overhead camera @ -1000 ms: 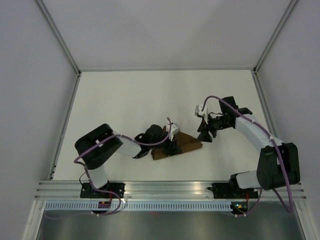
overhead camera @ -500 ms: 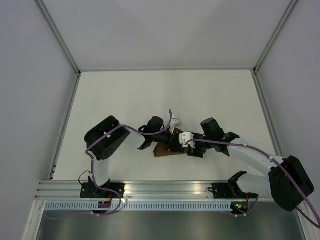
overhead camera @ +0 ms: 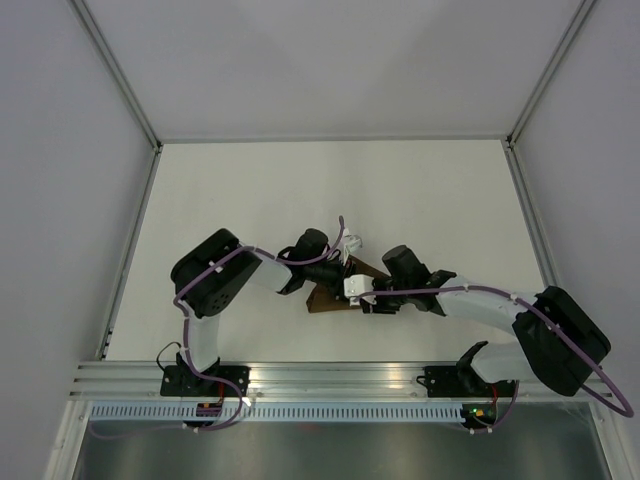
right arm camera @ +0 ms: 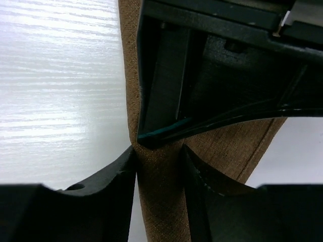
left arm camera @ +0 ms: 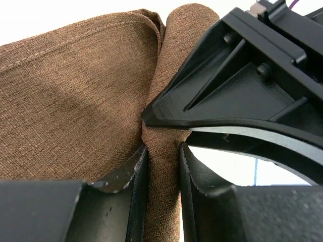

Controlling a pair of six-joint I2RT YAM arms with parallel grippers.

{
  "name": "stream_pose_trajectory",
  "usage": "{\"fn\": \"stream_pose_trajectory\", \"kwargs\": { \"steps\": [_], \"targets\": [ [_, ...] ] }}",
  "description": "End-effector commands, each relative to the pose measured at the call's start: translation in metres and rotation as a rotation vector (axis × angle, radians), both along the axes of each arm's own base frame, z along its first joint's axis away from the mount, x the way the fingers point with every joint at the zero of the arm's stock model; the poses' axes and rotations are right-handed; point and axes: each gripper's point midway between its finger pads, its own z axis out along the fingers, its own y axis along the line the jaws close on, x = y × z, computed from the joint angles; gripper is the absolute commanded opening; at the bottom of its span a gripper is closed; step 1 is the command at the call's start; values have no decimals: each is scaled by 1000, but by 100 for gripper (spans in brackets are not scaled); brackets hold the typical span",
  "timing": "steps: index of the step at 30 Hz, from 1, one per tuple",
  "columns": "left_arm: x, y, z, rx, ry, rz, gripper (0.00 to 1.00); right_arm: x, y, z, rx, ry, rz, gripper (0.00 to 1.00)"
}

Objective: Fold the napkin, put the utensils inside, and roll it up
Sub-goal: Roll the napkin with the utensil

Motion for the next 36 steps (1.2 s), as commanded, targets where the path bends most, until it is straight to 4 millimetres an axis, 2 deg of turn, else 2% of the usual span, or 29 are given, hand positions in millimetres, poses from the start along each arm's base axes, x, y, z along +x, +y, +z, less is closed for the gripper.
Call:
{"fn": "stream_pose_trajectory", "kwargs": {
  "steps": [1,2,4,5,8,10,11,13,14,16,18,19,20,21,22,23,24,25,26,27,28,29,31,32,34,35,36],
  "targets": [
    [-39,53,-70,303,198,44,9,5,3,-3,-9,1,-20,44],
    [-36,53,-68,303,183,55,18,4,2,-5,-22,16,-20,38],
    [-29,50,-55,283,137,72,27,2,1,-7,-34,35,-19,25],
    [-22,50,-52,287,110,96,37,-2,-2,-12,-53,63,-17,23],
    [-3,44,-25,250,8,149,42,-10,-5,-17,-88,130,-5,13],
    [6,42,-10,229,-44,174,45,-11,-5,-18,-96,159,-3,11],
    [17,40,8,203,-97,207,49,-16,-8,-23,-118,193,-1,10],
    [26,40,25,181,-144,233,52,-15,-8,-22,-117,225,0,8],
    [35,40,40,165,-186,265,53,-19,-9,-23,-123,264,9,8],
    [44,45,51,174,-230,303,54,-20,-13,-27,-137,314,5,8],
    [59,54,72,168,-305,388,54,-22,-13,-26,-133,363,11,8],
    [62,61,73,181,-325,430,54,-22,-17,-30,-141,397,3,8],
    [73,71,79,191,-367,512,54,-21,-16,-27,-144,427,4,8],
    [75,77,97,156,-404,558,54,-22,-14,-26,-132,454,17,8],
    [82,92,96,166,-440,647,55,-27,-21,-31,-156,521,5,8],
    [84,101,100,157,-454,700,56,-20,-17,-26,-144,529,5,8],
    [84,108,115,118,-489,740,57,-20,-16,-25,-138,555,9,8],
    [86,123,110,128,-519,811,56,-22,-21,-30,-158,599,0,8],
    [85,129,108,124,-527,834,57,-14,-18,-28,-153,596,-5,8],
    [82,132,117,90,-556,839,57,-12,-17,-29,-159,605,-8,8],
    [76,134,112,84,-567,823,55,-13,-20,-34,-177,638,-20,8],
    [71,133,112,76,-588,800,55,-7,-17,-33,-175,633,-21,8],
    [65,134,111,85,-630,790,52,-8,-18,-38,-202,682,-30,8],
    [57,125,113,85,-684,748,52,-2,-15,-37,-201,685,-35,8],
    [53,123,113,113,-747,739,53,-3,-16,-43,-223,730,-43,8],
    [51,119,115,123,-803,715,55,3,-13,-42,-221,729,-54,8],
    [39,108,116,117,-834,671,56,4,-14,-47,-233,747,-66,8]
  ]
}}
